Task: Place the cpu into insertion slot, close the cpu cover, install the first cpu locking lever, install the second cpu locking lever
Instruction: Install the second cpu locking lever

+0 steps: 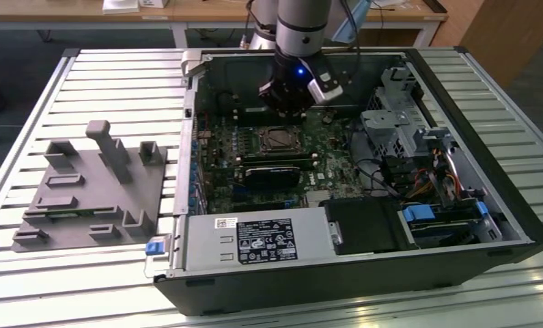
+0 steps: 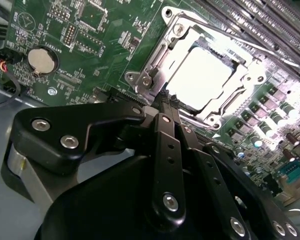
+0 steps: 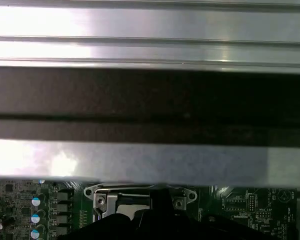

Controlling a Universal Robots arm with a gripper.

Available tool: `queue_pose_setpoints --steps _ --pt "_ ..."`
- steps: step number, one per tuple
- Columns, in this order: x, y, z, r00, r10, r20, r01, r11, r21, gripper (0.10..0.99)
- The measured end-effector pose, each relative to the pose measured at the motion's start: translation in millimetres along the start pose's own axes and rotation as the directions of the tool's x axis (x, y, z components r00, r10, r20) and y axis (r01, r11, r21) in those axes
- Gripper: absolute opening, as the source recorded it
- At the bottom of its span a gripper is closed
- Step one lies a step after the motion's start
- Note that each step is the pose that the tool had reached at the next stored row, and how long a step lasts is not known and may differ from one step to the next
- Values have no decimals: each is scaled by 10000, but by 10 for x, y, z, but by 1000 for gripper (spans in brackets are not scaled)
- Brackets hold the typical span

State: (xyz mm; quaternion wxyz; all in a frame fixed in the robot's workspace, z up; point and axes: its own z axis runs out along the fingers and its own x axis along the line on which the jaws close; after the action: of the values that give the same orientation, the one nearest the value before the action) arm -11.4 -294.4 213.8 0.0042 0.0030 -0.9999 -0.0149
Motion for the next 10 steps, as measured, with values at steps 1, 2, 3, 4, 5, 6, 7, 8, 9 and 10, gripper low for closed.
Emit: queue_pose_setpoints --steps 1,2,3,4,5,6,7,8,9,10 --pt "0 -11 0 10000 0 0 0 10000 0 106" --pt "0 -21 0 10000 0 0 0 10000 0 106" --pt "0 -32 -1 10000 0 0 0 10000 0 106" --pt "0 -44 -1 10000 0 0 0 10000 0 106" --pt "0 -55 -1 10000 0 0 0 10000 0 106" --pt "0 -66 -2 10000 0 -1 0 10000 1 106" --pt "0 -74 -2 10000 0 0 0 10000 1 106" --pt "0 -83 -3 10000 0 0 0 10000 0 106" --pt "0 -90 -3 10000 0 1 0 10000 -3 106" --pt "1 -96 -5 10000 0 0 0 10000 -10 106"
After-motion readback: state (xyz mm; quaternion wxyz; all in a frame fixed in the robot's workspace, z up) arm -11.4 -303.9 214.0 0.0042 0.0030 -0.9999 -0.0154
